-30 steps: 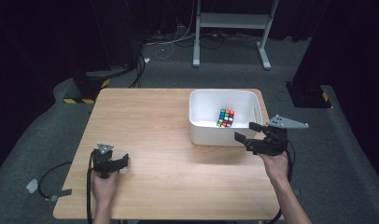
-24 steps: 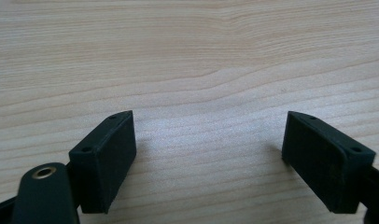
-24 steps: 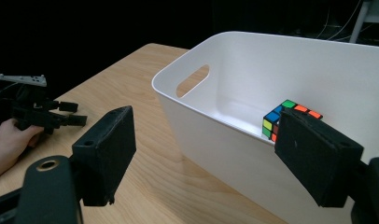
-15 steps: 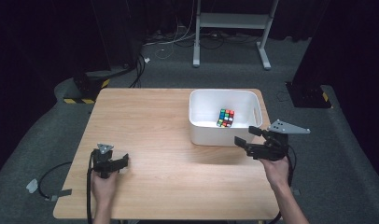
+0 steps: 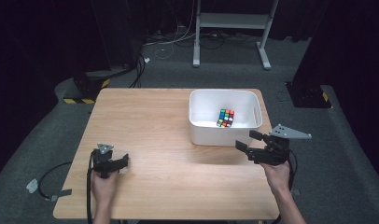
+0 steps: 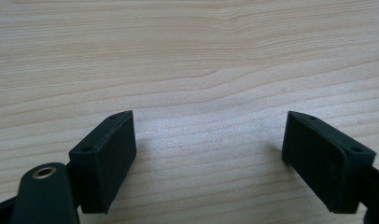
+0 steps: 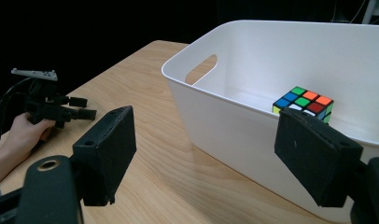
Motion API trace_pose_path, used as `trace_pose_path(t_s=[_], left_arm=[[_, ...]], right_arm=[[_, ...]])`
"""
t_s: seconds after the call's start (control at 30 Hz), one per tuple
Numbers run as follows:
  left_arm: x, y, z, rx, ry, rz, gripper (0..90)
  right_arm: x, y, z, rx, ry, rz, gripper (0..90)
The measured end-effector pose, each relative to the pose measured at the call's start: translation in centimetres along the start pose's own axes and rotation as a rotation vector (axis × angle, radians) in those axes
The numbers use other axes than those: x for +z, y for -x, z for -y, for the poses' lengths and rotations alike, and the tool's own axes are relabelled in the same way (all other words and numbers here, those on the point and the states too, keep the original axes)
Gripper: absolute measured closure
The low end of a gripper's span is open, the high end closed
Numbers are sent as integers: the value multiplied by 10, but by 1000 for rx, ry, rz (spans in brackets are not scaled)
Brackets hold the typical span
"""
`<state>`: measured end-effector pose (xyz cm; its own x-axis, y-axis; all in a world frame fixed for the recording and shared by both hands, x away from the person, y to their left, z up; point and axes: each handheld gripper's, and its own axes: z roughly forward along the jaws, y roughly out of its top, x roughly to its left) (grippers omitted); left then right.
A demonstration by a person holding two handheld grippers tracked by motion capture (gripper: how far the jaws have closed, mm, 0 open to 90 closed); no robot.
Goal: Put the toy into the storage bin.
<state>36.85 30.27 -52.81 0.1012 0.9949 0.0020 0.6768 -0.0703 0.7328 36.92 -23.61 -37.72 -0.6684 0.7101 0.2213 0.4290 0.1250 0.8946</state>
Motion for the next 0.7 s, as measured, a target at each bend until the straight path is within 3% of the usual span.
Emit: trace_pose_path(t_s=[0.7], left_arm=[[0, 0, 0, 0, 0, 0, 178]], right_arm=[[-1, 0, 13, 17, -1, 9, 203]])
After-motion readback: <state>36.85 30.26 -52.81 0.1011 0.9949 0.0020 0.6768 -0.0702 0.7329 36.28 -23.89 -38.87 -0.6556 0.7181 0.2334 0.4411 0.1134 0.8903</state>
